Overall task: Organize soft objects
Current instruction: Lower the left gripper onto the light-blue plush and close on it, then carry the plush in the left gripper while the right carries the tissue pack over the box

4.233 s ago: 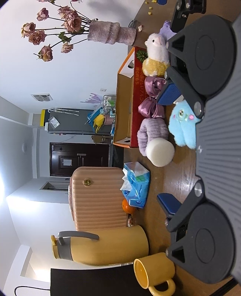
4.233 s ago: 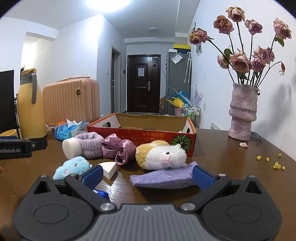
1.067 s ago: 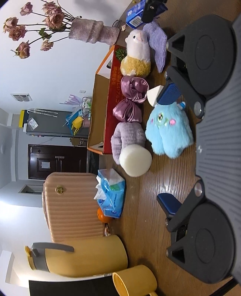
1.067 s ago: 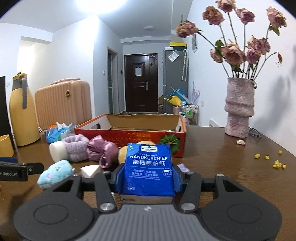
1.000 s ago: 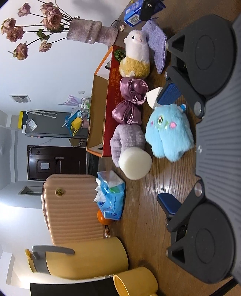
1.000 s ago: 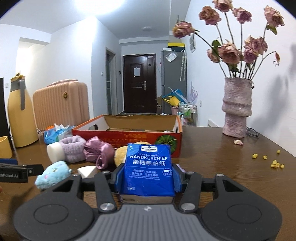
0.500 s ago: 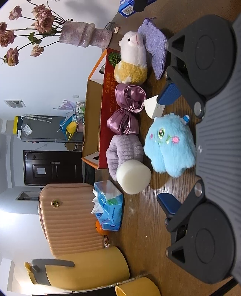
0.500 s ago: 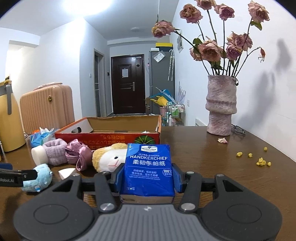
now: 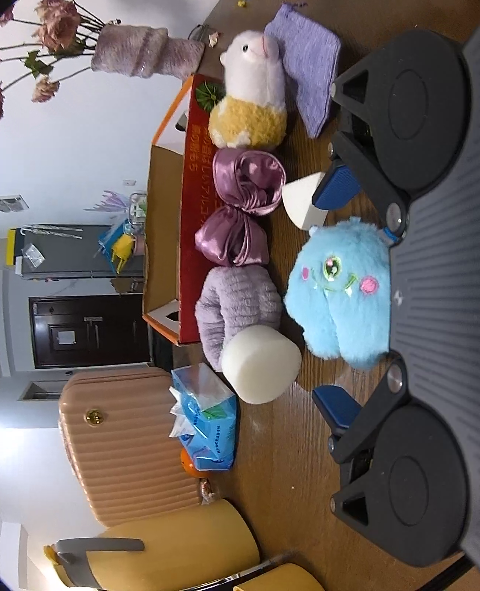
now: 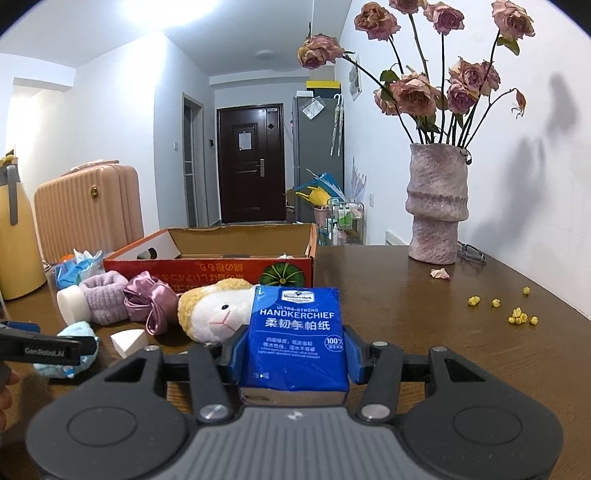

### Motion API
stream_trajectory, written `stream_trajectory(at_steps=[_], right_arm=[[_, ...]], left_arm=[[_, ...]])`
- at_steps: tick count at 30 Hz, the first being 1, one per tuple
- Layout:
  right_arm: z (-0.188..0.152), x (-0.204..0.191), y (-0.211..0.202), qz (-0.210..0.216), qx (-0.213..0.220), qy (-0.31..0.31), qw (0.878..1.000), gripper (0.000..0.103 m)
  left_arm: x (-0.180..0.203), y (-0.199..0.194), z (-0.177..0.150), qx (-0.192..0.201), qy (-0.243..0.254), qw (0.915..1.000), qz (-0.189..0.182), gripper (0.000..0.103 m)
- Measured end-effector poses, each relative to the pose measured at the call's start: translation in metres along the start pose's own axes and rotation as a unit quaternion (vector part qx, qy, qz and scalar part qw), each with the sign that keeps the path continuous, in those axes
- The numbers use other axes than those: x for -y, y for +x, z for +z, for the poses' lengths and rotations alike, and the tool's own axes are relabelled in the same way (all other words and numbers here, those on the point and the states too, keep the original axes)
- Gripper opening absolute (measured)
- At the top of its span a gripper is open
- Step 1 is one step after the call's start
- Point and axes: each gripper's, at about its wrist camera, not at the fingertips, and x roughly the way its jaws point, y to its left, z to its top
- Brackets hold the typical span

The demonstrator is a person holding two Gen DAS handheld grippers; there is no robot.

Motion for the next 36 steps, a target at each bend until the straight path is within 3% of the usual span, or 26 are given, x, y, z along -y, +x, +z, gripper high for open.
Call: stream_trajectory(at_steps=[11, 18, 36], right_arm=[[-0.004, 0.000, 0.006, -0.013, -0.013, -0.002, 1.000, 0.050], [-0.004, 0.002, 0.006, -0.019, -0.013, 0.000, 1.000, 0.050], [-0.004, 0.005, 0.002, -0.020, 0.000, 0.008, 1.000, 0.050]], left_arm=[[-0.004, 0.023, 0.002, -0.037, 0.001, 0.9993, -0.005, 0.103], [-0.008, 0.026, 0.001, -0.050, -0.007, 0.9985, -0.019, 0.076], [-0.009, -0.010, 0.001, 0.023, -0.006, 0.9996, -0.015, 0.073]])
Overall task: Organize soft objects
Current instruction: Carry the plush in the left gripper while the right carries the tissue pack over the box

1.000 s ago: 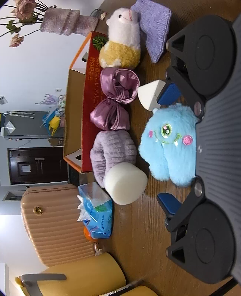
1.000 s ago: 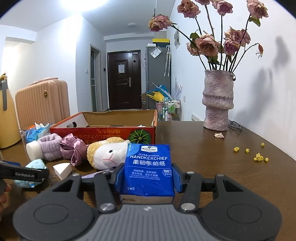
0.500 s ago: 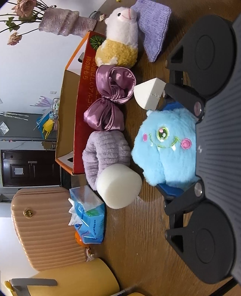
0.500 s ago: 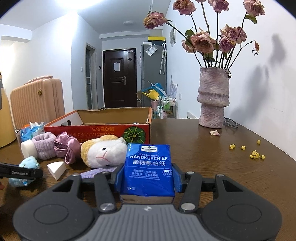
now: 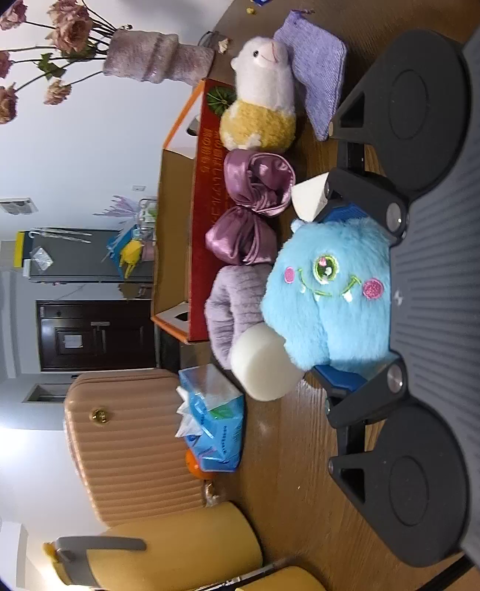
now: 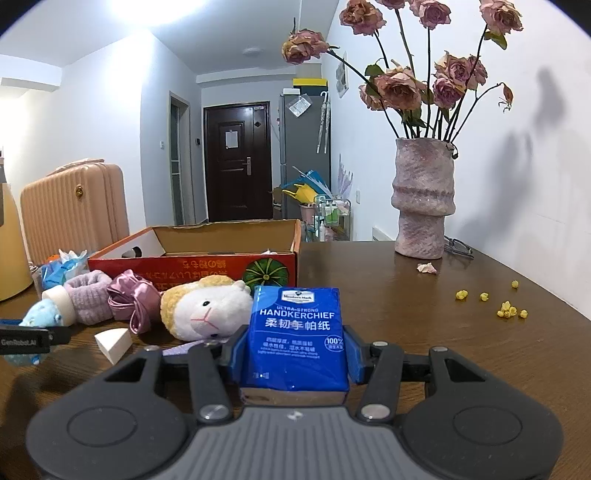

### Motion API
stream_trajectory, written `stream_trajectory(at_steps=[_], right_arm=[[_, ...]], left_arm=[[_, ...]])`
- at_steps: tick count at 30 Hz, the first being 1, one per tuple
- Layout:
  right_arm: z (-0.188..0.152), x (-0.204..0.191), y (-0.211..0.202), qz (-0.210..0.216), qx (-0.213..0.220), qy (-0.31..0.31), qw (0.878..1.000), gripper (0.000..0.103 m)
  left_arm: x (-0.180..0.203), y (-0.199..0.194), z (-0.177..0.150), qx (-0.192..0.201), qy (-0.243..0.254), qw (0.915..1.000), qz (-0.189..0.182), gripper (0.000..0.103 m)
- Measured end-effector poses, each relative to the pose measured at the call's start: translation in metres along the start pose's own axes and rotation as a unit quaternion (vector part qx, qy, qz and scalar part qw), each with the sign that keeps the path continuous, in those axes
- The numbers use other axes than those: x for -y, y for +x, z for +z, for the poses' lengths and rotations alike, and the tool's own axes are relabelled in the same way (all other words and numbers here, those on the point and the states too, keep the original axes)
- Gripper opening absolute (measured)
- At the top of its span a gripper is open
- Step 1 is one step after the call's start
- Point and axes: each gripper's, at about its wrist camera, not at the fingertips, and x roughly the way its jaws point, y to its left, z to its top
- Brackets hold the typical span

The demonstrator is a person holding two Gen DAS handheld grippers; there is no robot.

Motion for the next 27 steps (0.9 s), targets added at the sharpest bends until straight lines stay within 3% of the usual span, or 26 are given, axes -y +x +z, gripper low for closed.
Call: stream_trajectory(at_steps=[11, 27], right_arm=[[0.000, -0.008, -0.004, 0.004, 0.017, -0.012, 1.000, 0.050], [0.003, -0.026, -0.008, 0.013, 0.036, -0.021, 0.999, 0.050]], left_arm=[[0.003, -0.037, 0.003, 0.057, -0.010, 0.9983, -0.011, 0.073], [0.002, -0.056, 0.008, 0.087, -0.026, 0.9957, -0.019, 0.074]])
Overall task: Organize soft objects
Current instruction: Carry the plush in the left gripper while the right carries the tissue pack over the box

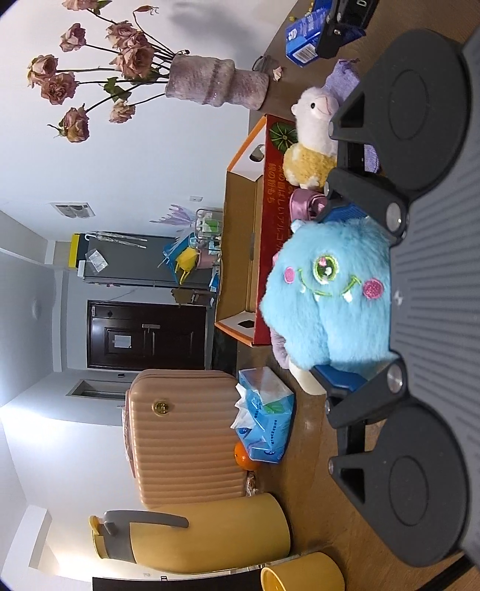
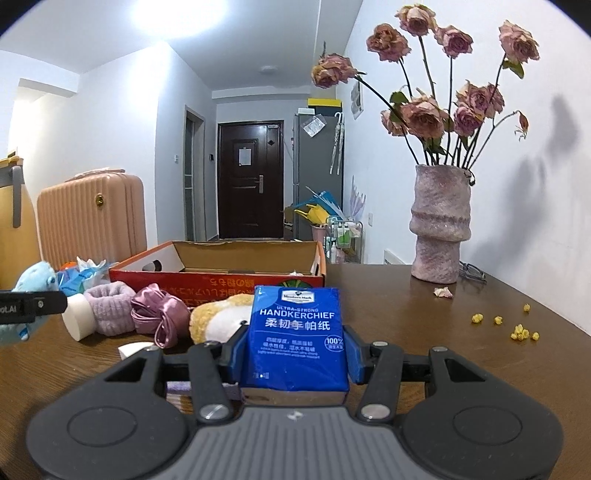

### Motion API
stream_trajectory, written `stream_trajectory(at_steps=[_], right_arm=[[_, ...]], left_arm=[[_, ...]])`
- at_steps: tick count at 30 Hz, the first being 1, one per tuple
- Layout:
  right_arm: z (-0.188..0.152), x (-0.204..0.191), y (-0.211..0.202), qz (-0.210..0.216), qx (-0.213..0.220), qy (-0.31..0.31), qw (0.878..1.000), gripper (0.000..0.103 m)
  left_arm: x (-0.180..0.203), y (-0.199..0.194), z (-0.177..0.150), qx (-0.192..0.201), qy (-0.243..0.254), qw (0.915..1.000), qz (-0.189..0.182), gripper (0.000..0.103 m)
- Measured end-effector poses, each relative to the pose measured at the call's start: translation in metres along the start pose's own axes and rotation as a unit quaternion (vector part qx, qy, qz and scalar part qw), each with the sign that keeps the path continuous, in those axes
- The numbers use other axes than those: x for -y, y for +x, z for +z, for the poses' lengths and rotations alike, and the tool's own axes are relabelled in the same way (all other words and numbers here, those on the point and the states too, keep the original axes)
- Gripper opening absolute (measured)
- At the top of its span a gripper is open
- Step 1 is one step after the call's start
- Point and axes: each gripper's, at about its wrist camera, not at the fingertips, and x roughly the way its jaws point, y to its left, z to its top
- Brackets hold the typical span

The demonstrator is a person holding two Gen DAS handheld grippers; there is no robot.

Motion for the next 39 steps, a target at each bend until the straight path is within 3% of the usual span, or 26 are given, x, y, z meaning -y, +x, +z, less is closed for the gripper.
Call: stream_trajectory(at_steps=[17, 39], right_arm=[[0.028, -0.022, 0.017, 0.017, 0.035, -0.010, 0.999, 0.050], [0.064, -0.037, 0.068, 0.031, 0.057, -0.020, 0.998, 0.050]], left_arm=[[0.014, 0.011, 0.023, 0.028, -0.016, 0.9995, -0.004, 0.074], [0.013, 0.060, 0.060, 0.052, -0.057, 0.9970, 0.006, 0.074]])
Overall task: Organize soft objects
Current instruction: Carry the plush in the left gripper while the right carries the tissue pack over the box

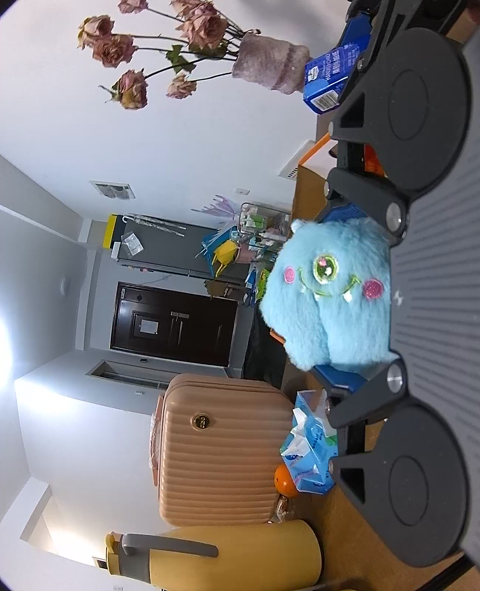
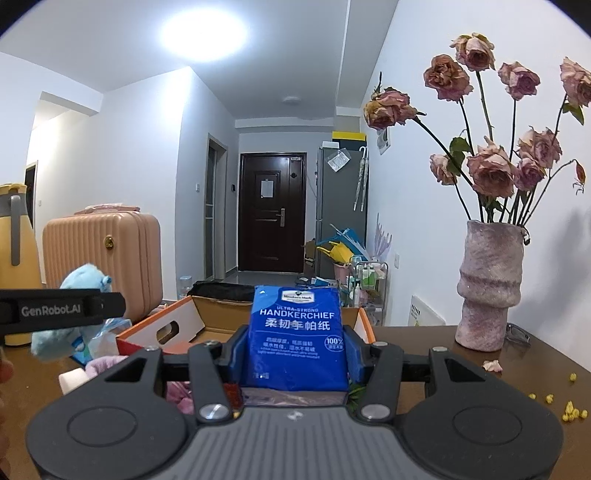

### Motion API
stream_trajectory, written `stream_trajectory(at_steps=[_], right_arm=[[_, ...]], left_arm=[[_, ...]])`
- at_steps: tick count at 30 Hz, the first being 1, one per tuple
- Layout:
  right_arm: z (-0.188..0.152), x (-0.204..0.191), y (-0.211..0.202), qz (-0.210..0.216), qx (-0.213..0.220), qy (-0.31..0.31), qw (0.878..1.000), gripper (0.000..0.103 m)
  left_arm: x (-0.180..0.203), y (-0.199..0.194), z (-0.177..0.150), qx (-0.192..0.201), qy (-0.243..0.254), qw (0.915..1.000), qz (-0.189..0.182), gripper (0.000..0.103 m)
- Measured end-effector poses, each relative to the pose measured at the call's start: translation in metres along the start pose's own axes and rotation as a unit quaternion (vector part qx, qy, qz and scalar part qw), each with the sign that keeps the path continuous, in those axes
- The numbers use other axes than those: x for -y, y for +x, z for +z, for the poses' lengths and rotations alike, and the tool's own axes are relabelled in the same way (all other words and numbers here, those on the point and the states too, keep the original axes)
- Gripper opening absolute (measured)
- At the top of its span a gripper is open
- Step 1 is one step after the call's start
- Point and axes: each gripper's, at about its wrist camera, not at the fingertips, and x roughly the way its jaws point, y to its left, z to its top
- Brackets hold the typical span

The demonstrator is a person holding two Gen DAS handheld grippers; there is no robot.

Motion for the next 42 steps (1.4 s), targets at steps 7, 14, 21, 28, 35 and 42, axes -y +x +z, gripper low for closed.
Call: stream_trajectory(at_steps=[7, 14, 21, 28, 35, 42], right_arm=[[0.007, 0.001, 0.016, 0.000, 0.000, -0.004, 1.000, 0.050], [0.012, 0.002, 0.037, 0.003, -0.009, -0.005, 1.000, 0.050], [0.017, 0.003, 0.059, -0.001, -0.016, -0.006, 1.000, 0.050], [0.021, 0.007, 0.083, -0.009, -0.025, -0.003, 1.000, 0.050], [0.023, 0.010, 0.110, -0.014, -0.045, -0.009, 0.999, 0.050], [0.023, 0.010, 0.130, -0.020, -0.069, -0.018, 0.997, 0.050]], left_arm=[[0.002, 0.018, 0.004, 0.001, -0.003, 1.0000, 0.002, 0.074], [0.006, 0.037, 0.005, -0.002, 0.002, 1.0000, 0.005, 0.074], [0.010, 0.058, 0.006, -0.006, 0.006, 0.9999, 0.009, 0.074], [0.018, 0.082, 0.007, -0.009, 0.013, 0.9998, 0.010, 0.074], [0.026, 0.107, 0.010, -0.015, 0.017, 0.9997, 0.009, 0.074], [0.030, 0.123, 0.011, -0.017, 0.020, 0.9996, 0.011, 0.074]])
